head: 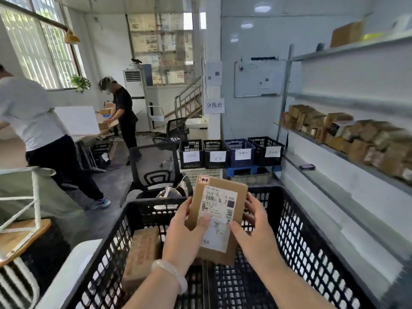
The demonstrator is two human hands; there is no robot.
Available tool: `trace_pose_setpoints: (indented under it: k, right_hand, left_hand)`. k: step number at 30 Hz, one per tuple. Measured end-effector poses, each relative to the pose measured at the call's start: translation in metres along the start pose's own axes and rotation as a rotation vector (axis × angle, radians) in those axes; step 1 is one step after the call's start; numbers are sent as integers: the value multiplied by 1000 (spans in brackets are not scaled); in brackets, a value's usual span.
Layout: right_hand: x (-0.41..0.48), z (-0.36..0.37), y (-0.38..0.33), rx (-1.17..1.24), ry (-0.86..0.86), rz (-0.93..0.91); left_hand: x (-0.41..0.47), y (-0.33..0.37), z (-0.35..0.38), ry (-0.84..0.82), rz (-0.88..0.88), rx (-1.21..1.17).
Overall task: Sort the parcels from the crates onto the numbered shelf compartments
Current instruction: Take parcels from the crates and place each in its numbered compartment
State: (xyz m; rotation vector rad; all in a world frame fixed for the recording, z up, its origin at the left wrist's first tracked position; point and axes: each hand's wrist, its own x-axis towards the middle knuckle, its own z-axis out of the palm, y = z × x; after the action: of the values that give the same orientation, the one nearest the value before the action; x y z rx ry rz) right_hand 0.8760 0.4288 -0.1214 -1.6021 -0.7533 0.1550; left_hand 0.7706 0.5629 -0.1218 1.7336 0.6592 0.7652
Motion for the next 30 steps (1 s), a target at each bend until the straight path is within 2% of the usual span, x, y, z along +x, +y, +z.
trace_pose_setpoints:
  k: [6,12,17,24,30]
  right_hand:
    - [-10,-88,-8,-68,276,-46]
    - [-35,-207,-5,-219,498,-14]
    - [-71,-311,-6,-319,592,21]
    - [-131,-465,-21,-611,731,11]
    - [-165,-567,-28,-787,761,35]
  left_hand:
    - [-4,36,85,-253,262,177]
    - [-31,83,195,-492,455,169]
    - [-74,120,299,-606,474,-18]
    - [-148,179,452,-754,493,-263]
    - [-201,219,553,-841,494,-384]
